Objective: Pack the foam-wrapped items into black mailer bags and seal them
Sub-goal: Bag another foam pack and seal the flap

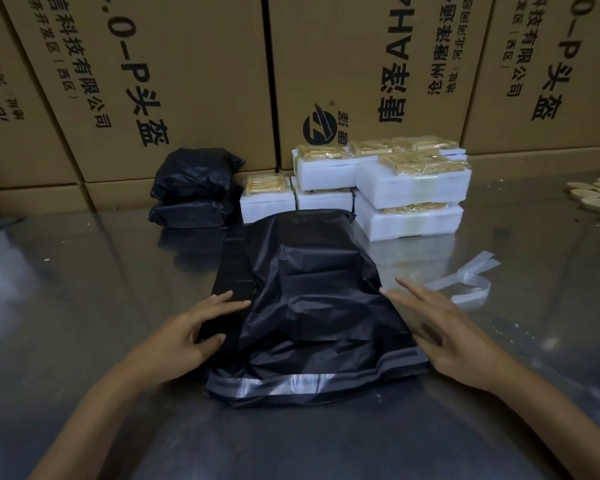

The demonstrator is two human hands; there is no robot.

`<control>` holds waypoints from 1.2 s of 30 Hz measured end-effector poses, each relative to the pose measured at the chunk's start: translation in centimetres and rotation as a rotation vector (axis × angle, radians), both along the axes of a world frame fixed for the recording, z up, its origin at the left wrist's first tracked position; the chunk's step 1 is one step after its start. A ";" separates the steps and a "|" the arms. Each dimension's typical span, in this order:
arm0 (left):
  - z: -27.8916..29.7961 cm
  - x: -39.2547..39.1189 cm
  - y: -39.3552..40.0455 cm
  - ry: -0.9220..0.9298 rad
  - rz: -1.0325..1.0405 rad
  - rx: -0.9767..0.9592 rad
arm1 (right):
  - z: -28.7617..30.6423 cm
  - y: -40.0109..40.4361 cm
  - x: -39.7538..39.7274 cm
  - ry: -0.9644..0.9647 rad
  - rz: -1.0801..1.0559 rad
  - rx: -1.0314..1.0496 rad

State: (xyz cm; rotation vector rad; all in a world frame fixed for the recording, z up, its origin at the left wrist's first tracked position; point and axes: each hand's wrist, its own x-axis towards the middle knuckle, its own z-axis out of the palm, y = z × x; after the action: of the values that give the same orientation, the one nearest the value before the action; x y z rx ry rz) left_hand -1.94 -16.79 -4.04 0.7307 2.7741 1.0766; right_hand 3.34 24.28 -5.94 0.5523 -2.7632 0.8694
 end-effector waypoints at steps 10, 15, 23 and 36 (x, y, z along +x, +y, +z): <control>-0.8 1.7 2.8 0.433 -0.127 -0.281 | 0.7 -3.4 1.1 0.089 0.004 -0.380; 0.0 2.9 4.3 0.351 0.111 0.307 | 2.6 -4.8 1.6 0.251 -0.074 -0.568; 4.7 1.4 7.7 0.332 0.402 0.696 | 6.3 -6.5 -1.7 0.382 -0.347 -0.555; 0.2 -5.6 10.9 0.179 0.583 -0.073 | 6.4 -6.4 -7.9 -0.357 -0.489 -0.324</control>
State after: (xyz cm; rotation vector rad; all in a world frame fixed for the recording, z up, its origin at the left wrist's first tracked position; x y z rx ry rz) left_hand -7.58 -5.85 -3.85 -0.0094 3.2608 1.0067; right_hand -4.55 17.90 0.50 -0.3537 -2.7587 1.3399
